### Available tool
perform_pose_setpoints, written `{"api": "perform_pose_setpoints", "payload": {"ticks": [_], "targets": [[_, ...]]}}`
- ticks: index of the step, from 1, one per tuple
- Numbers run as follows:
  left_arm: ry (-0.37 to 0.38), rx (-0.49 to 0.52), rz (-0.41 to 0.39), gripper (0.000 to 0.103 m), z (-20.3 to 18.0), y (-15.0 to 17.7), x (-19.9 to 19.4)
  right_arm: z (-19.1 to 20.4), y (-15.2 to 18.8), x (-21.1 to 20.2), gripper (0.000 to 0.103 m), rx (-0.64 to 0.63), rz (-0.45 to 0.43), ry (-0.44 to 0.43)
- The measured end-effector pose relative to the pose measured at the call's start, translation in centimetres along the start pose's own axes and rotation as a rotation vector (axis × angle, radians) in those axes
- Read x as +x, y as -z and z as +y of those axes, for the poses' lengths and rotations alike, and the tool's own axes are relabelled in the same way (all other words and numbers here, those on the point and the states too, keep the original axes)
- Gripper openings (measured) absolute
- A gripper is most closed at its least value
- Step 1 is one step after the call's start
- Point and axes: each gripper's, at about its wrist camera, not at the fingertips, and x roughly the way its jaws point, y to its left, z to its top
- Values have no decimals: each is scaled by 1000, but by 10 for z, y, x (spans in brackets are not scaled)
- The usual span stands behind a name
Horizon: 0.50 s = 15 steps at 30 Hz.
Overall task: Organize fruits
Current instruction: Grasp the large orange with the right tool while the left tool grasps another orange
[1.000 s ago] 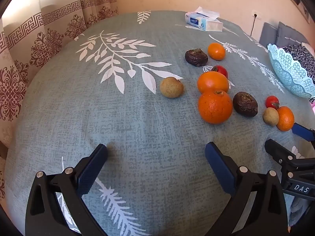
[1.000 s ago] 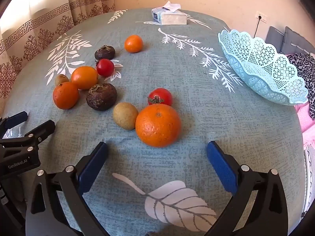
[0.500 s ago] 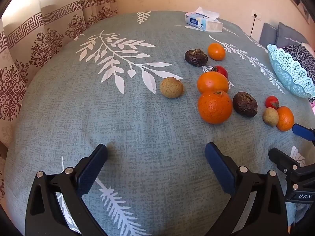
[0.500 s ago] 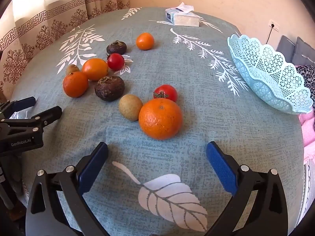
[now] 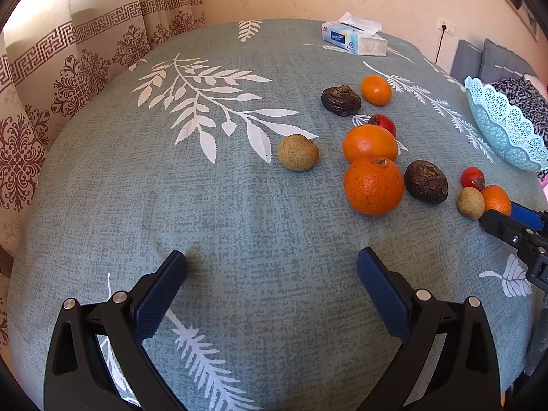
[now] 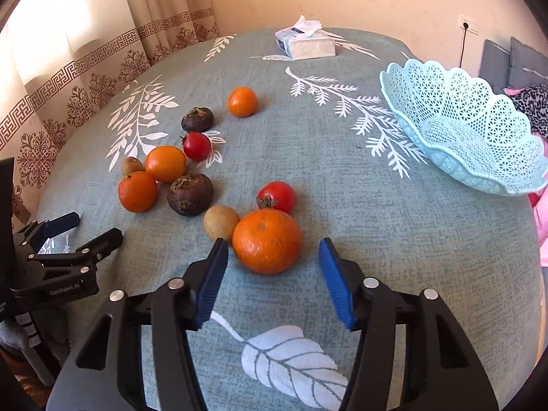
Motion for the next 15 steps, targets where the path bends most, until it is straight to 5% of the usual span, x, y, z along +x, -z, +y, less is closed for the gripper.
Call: {"api": "perform_pose_setpoints", "payload": {"ticks": [8,15], "targets": [[72,-29,-22,98,6,-2,-5,1,-1,9,42,-41,7,-11],[76,57,-79,98,-8,-9,-17,1,-1,5,41,-37,2,-29]]}}
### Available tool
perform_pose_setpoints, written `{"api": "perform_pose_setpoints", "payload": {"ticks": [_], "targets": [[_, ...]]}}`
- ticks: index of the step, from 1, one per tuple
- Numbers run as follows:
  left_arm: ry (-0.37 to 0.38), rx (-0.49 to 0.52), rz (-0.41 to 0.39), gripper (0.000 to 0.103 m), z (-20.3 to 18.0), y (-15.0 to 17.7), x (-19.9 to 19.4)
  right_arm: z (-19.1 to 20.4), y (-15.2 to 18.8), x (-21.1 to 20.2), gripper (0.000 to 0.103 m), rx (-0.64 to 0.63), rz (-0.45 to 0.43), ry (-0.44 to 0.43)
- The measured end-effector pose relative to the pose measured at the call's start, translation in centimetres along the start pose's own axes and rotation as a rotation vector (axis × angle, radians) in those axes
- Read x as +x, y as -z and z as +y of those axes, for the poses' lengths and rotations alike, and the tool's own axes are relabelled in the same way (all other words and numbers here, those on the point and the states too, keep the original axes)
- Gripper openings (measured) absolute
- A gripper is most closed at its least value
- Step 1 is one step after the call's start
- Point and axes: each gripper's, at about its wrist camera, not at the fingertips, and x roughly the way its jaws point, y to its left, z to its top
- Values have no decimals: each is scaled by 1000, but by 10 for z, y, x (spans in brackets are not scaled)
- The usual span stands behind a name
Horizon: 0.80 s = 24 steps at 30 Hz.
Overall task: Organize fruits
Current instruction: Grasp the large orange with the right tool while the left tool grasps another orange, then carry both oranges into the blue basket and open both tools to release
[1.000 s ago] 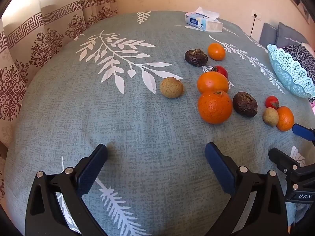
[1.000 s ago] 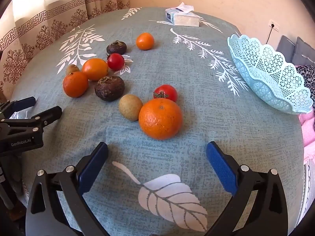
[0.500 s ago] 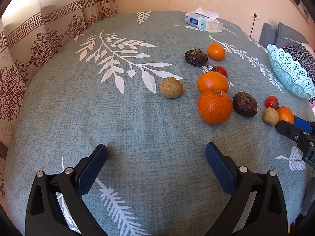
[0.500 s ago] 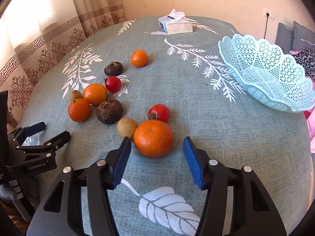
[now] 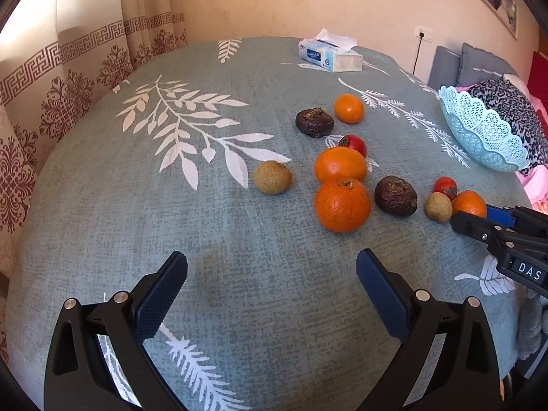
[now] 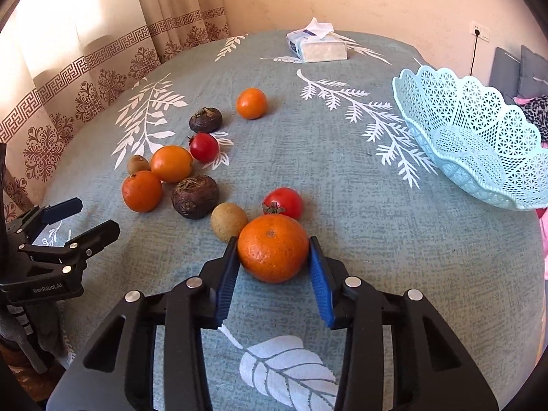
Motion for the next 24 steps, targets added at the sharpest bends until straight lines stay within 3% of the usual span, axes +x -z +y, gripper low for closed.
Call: {"api": "perform_pose_setpoints", "payload": {"ticks": [6,12,18,22,24], "targets": [[54,7,7,96,-11,-20,6,-4,-5,-11,41,16,-29,-5],[112,-24,56,82,-16,-31,23,-15,-9,-19,41,48,-58,-1],[112,-17,89,62,-22,-32,34,-24,-14,-26,41,63,-87,16],[150,2,83,40,-26,-33,32,-31,-18,-30,41,81,-108,22],[144,16,76,40,-29,-33,30,-34,-21,-34,41,90,-120,25]]}}
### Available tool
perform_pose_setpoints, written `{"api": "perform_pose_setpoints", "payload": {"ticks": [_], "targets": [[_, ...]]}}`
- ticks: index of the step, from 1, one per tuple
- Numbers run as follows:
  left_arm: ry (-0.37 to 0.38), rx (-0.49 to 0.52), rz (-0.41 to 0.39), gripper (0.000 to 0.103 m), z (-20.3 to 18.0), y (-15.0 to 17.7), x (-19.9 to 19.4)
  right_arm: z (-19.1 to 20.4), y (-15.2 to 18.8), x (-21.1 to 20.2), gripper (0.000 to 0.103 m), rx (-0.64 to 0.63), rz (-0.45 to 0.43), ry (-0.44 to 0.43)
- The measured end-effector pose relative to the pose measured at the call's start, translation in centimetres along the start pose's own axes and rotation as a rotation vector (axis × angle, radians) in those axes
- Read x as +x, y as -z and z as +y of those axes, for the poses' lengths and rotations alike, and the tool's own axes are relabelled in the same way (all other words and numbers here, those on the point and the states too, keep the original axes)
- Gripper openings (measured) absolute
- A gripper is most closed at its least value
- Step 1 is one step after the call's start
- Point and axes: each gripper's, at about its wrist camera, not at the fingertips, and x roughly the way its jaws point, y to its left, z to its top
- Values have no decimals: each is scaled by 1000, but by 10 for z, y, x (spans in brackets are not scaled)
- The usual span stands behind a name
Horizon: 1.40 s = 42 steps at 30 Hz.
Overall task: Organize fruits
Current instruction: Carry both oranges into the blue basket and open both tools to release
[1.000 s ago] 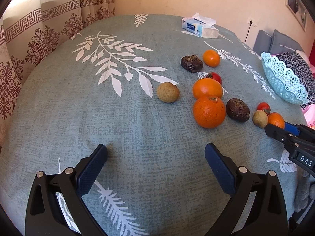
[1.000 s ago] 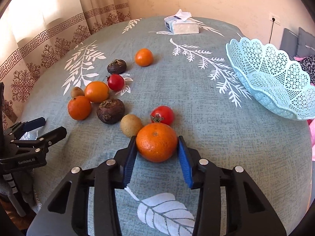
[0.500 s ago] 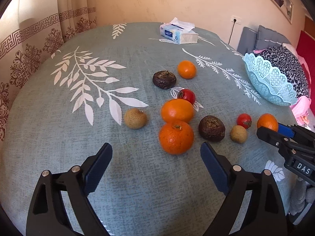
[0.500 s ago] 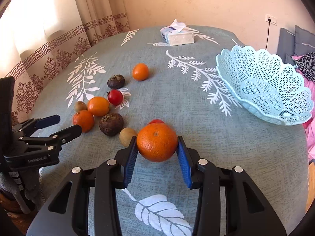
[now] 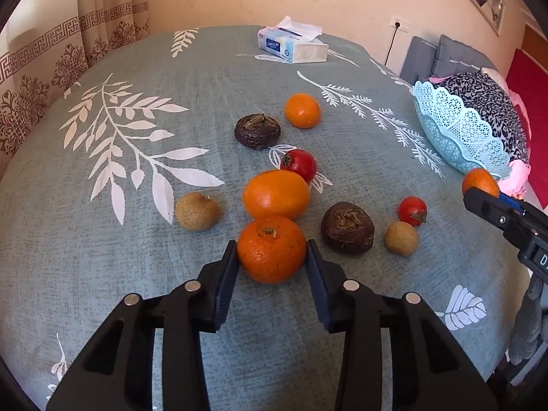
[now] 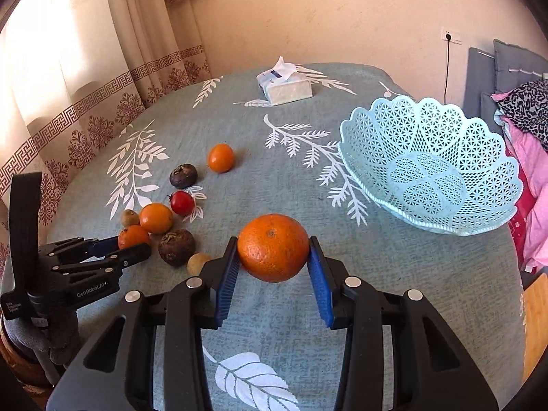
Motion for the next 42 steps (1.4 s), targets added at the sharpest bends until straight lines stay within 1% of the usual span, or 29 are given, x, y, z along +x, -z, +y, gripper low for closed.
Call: {"api": "perform_pose_setpoints", "payload": {"ticks": [5,9,13,21,24,27,31,37,42], "targets": [[4,-2,-10,39,0,-3,-5,-14,-9,-12,41,34,-50,23],[6,5,-37,39,-3,-8,-15,-33,-18,-20,41,83,-93,64],[14,27,-66,39,-12,-14,-25,-59,-25,-28,41,139,-138,125],[23,75,-87,39,-36,-24,-31,-102,-28,-20,41,213,-141,213],[25,86,-86,39,-43,-28,-29,-108,-26,-14,41,231,-137,224],[31,96,-85,39,-51,-33,-28,-115,-24,-16,49,262,-160,232],[48,122,-89,39,-67,-41,-25,-120,-22,-27,49,282,-216,244],[92,175,-102,39,-100,-60,-19,-125,-14,-41,49,290,-318,328],[142,203,-93,39,-128,-77,-9,-132,-6,-44,49,310,-353,366]]}}
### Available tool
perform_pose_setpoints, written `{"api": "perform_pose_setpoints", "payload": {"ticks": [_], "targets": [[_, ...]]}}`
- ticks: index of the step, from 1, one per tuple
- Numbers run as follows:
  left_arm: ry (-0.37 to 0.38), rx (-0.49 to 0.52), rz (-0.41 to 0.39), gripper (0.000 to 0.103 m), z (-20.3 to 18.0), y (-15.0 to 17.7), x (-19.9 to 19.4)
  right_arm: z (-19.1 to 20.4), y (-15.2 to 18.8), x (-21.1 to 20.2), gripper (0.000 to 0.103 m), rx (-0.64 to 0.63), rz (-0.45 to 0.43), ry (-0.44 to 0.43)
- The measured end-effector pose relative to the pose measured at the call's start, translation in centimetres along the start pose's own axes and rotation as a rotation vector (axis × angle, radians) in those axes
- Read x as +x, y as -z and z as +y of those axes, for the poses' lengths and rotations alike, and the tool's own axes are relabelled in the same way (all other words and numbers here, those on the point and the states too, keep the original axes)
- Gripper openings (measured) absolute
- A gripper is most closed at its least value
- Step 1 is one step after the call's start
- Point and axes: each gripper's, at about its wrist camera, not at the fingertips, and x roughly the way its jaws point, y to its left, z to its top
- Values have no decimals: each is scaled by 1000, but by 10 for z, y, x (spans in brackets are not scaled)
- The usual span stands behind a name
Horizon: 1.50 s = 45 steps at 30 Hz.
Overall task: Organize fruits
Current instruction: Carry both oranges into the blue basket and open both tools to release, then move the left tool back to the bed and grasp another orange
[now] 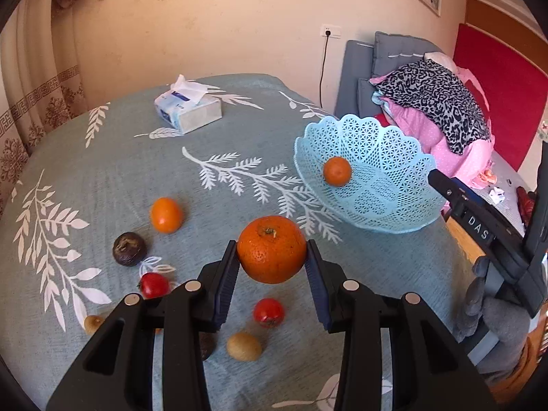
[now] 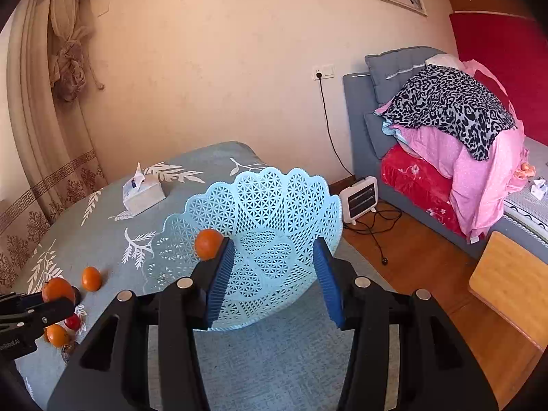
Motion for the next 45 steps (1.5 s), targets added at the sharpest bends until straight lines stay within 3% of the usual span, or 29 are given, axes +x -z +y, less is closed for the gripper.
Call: {"api": "perform_pose_setpoints", "payload": {"ticks": [11,20,23,27,33,36,45], "targets": [[102,71,51,40,-59,-32,48,-26,1,1,57,90,-7,22],[108,87,64,43,-73,-35,68,-27,2,-3,58,83,-23,25],[88,71,30,63,-68,-37,63,-24,2,-3,58,77,-23,25],[68,32,18,65,-52,-38,56,-21,4,-3,64,72,-20,23],[27,-6,6,67,-30,-36,45,-18,5,-6,64,68,-24,26],[2,-34,0,74,-14,-36,40,-13,5,-9,64,55,-30,21],[-104,-153,6,77,43,-32,30,4,13,-10,64,12,-7,-4]]}}
